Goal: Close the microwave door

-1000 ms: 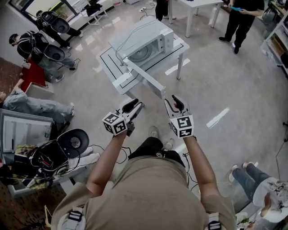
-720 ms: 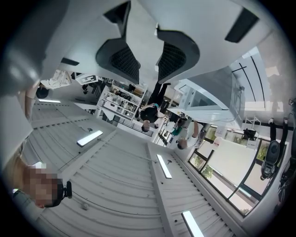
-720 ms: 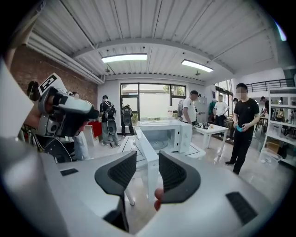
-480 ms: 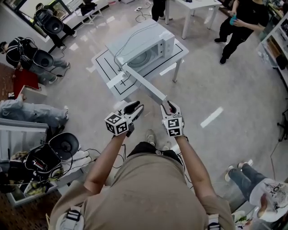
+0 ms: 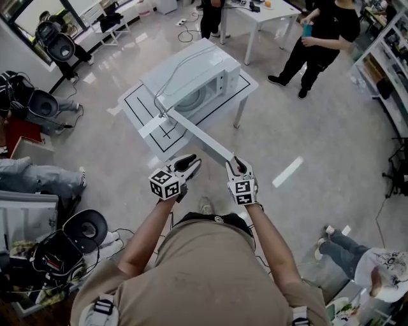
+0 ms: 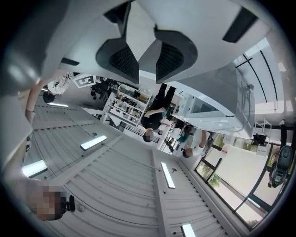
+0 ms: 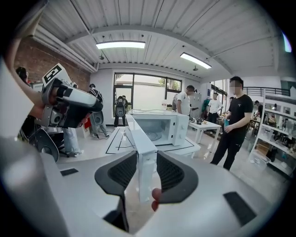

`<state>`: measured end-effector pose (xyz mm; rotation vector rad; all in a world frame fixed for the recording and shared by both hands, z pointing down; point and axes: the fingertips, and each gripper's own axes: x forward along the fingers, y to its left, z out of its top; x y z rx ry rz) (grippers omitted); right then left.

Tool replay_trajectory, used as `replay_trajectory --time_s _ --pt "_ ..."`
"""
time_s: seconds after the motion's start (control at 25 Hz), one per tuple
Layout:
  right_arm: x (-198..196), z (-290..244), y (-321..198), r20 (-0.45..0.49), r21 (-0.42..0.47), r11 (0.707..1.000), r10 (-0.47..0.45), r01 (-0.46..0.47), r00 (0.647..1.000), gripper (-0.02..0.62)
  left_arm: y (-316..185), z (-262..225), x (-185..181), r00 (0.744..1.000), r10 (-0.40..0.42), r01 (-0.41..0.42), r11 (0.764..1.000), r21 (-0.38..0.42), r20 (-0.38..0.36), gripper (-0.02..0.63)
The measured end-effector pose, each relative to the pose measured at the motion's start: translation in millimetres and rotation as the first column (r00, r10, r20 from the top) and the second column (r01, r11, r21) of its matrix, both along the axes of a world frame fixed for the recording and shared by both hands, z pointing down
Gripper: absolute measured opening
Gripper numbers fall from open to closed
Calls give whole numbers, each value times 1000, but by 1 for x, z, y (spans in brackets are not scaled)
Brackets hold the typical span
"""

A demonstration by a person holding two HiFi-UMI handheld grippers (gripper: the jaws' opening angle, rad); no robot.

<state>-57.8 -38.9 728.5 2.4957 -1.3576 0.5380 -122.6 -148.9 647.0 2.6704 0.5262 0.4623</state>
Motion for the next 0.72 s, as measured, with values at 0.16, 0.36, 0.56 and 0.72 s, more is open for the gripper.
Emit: replay_trajectory --time_s 0.16,0.36,0.56,0.72 --pt "8 3 -3 -18 0 1000 19 -19 1000 138 -13 3 9 1000 17 -17 1000 0 -14 118" --pt "15 1 0 -30 -13 1000 24 -25 999 138 -20 0 11 999 29 -29 1000 -4 -17 117" --pt "32 -2 4 -40 -20 1000 13 -13 999 138 -18 -3 17 999 32 -32 999 2 -16 115" --pt "44 -1 6 -42 -9 1000 -13 13 999 138 -12 -5 20 999 35 -35 999 21 -25 114"
